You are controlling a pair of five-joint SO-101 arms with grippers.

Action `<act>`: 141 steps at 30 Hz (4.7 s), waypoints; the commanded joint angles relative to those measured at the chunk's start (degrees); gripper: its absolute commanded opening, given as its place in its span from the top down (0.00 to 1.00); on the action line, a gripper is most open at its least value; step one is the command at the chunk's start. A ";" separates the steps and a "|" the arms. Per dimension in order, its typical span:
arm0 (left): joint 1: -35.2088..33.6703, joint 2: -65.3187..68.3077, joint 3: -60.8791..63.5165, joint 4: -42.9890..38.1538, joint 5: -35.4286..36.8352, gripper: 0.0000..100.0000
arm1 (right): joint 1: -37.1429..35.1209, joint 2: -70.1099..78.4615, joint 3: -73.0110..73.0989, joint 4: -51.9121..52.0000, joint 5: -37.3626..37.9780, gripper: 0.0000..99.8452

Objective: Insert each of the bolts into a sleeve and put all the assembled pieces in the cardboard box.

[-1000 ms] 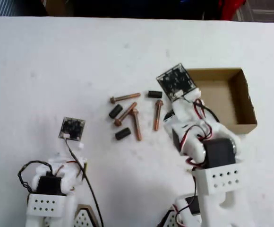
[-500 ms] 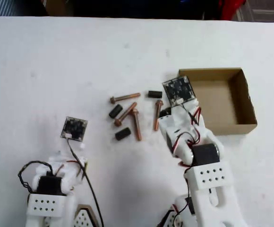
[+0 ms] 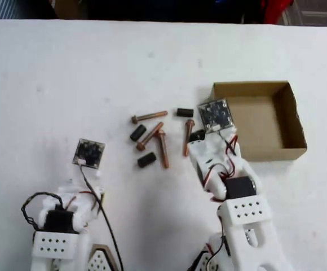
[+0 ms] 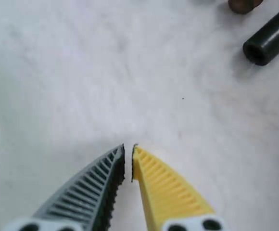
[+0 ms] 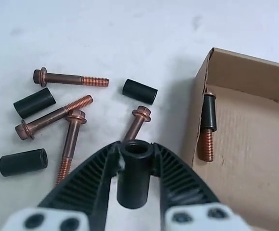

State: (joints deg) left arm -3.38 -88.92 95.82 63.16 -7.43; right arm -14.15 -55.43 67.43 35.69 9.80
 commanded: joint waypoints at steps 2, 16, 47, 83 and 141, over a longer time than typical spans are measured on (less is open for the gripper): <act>0.04 -0.66 -0.44 -1.05 -0.18 0.93 | -0.04 -4.70 -0.62 0.92 -0.62 0.98; 0.13 -0.66 -0.79 0.97 0.00 0.93 | -0.04 -28.00 3.08 11.82 -0.70 0.98; 6.37 35.47 -51.34 20.92 0.44 0.93 | 0.57 -45.93 15.91 11.91 -0.62 0.98; 25.45 101.93 -89.32 0.18 36.22 0.67 | 6.90 -48.04 22.86 5.76 -0.62 0.98; 23.96 116.53 -96.26 2.99 48.18 0.92 | 6.90 -48.04 22.95 5.85 -0.18 0.98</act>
State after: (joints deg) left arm 21.32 26.24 0.70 67.38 40.57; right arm -8.00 -102.73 90.81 42.90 9.80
